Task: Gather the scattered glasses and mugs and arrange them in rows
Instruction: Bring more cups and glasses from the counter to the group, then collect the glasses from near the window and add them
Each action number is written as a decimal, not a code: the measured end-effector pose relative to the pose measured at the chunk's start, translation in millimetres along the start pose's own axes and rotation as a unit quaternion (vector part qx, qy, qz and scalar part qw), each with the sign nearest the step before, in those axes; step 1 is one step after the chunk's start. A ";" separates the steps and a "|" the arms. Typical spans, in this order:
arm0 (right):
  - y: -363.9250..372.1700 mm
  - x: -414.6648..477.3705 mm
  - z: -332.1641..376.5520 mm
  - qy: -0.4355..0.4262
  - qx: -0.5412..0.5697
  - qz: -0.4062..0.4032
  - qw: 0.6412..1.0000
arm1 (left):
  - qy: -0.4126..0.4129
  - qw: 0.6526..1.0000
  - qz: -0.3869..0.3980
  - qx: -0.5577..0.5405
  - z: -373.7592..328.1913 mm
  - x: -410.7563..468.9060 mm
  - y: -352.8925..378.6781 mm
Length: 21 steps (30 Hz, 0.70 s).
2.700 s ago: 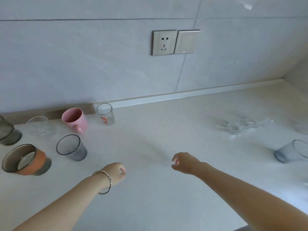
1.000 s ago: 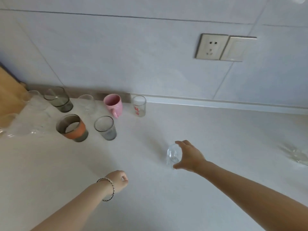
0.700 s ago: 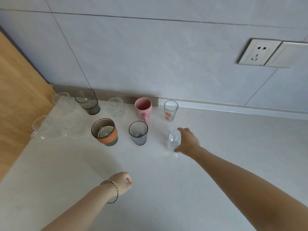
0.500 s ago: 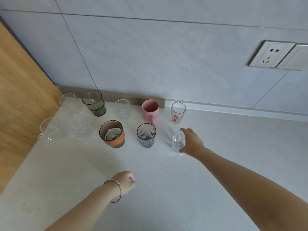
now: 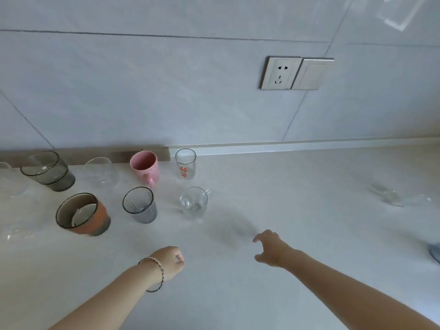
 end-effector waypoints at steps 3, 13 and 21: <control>-25.2 -20.1 -60.7 0.039 0.020 0.007 0.999 | 0.039 0.999 0.003 0.024 -60.9 11.6 3.3; -136.1 -81.7 -289.3 0.099 0.064 -0.107 0.987 | 0.096 0.994 0.012 0.055 -283.8 41.7 53.5; -213.3 -127.9 -420.3 0.116 0.015 -0.230 0.966 | 0.099 0.993 0.032 0.059 -392.5 38.0 104.2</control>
Point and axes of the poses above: each hand's wrist, its own x-axis towards the middle knuckle, its own y-axis out of the palm, z = x × y, the point moved 2 cm from there along x, towards the middle knuckle, and after that the axes turned 9 degrees about x, right-handed, at the moved point
